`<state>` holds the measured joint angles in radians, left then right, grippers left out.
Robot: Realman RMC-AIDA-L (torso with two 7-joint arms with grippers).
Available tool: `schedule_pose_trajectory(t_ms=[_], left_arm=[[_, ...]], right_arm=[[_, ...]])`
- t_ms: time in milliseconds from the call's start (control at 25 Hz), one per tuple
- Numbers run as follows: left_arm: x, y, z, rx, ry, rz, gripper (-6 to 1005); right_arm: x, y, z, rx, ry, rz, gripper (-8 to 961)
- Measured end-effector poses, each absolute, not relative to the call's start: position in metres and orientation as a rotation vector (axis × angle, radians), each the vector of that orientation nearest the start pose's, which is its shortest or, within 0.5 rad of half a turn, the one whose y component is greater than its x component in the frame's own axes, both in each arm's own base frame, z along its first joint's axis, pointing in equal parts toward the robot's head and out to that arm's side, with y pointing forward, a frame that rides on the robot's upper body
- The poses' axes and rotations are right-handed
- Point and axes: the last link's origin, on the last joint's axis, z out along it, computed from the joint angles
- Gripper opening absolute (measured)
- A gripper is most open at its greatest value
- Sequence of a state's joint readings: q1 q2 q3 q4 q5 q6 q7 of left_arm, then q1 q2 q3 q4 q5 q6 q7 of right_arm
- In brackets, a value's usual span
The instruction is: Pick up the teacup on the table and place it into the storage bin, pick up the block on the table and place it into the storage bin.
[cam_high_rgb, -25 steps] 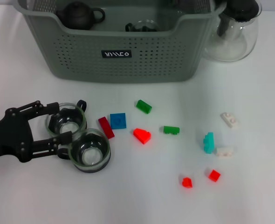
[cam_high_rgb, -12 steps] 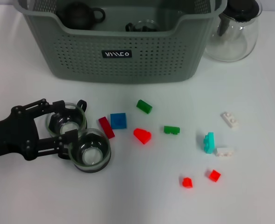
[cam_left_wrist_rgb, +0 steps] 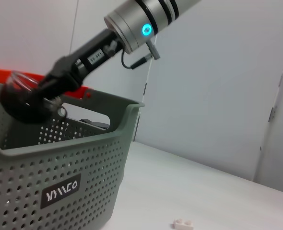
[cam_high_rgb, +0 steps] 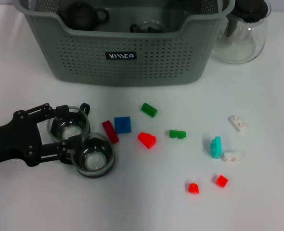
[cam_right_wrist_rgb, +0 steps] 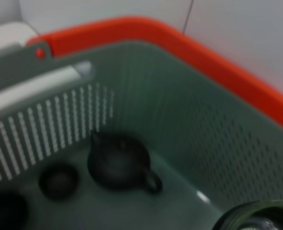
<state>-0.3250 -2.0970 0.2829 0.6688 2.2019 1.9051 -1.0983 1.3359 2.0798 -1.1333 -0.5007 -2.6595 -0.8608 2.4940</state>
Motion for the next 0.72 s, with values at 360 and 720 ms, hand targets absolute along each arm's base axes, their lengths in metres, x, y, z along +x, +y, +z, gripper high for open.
schedule_pose_trajectory(t_ms=[360, 720], left_arm=[[-0.321, 0.231, 0.025, -2.62, -0.586, -0.878, 840], [-0.321, 0.231, 0.025, -2.617, -0.591, -0.878, 841]], right_arm=[[0.067, 0.489, -0.051, -2.458, 0.638, -0.192, 61], [0.074, 0.487, -0.052, -2.46, 0.649, -0.215, 63]])
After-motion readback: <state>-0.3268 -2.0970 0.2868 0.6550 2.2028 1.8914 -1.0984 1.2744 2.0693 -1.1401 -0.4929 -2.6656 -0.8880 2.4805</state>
